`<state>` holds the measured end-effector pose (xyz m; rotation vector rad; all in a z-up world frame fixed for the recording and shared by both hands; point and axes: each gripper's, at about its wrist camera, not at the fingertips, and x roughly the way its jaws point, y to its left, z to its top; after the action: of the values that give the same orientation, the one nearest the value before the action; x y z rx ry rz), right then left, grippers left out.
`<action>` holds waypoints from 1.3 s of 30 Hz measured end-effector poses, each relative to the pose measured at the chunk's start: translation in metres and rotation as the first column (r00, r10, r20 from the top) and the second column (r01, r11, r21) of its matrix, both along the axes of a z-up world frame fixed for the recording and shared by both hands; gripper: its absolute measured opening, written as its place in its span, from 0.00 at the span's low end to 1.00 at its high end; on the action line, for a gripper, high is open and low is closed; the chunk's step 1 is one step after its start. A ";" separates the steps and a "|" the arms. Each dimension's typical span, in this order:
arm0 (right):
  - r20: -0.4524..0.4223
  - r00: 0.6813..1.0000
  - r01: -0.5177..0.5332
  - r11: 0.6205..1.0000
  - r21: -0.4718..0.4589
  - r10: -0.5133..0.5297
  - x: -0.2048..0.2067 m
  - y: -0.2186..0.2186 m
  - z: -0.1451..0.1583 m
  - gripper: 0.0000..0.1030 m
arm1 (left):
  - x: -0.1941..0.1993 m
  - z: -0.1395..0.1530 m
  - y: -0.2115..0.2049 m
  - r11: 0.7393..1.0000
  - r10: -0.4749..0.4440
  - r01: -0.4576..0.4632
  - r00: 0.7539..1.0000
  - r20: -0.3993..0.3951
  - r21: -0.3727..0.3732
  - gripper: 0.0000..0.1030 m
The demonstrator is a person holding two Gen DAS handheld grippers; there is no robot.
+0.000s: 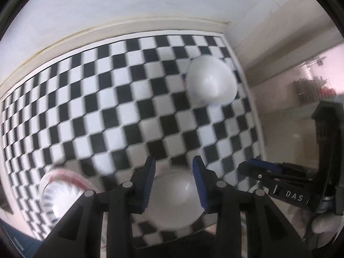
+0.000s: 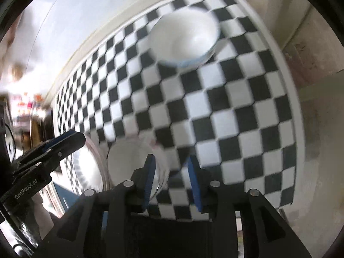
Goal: Organize plates and bowls
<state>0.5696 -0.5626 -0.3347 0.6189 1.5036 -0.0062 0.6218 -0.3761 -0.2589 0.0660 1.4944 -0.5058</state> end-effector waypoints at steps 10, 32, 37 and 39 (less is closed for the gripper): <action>0.013 0.980 0.197 0.980 0.013 -0.197 0.073 -0.089 -0.035 0.35 | 0.101 -0.069 -0.081 0.999 -0.014 0.009 0.990 -0.139 -0.035 0.33; -0.050 0.988 0.145 0.989 -0.015 -0.146 0.126 -0.086 -0.081 0.10 | 0.102 -0.095 -0.081 0.999 -0.018 0.014 0.996 -0.086 -0.051 0.25; 0.003 0.993 0.119 0.993 -0.015 -0.119 0.109 -0.063 -0.048 0.10 | 0.081 -0.055 -0.058 0.997 -0.022 0.019 0.999 -0.040 -0.072 0.25; 0.027 0.994 0.107 0.994 -0.018 -0.106 0.098 -0.051 -0.031 0.10 | 0.070 -0.042 -0.047 0.997 -0.025 0.023 0.999 -0.024 -0.077 0.25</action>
<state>0.6671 -0.6138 -0.3654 0.6807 1.4420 -0.0946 0.6914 -0.4229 -0.3012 0.0178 1.4988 -0.5849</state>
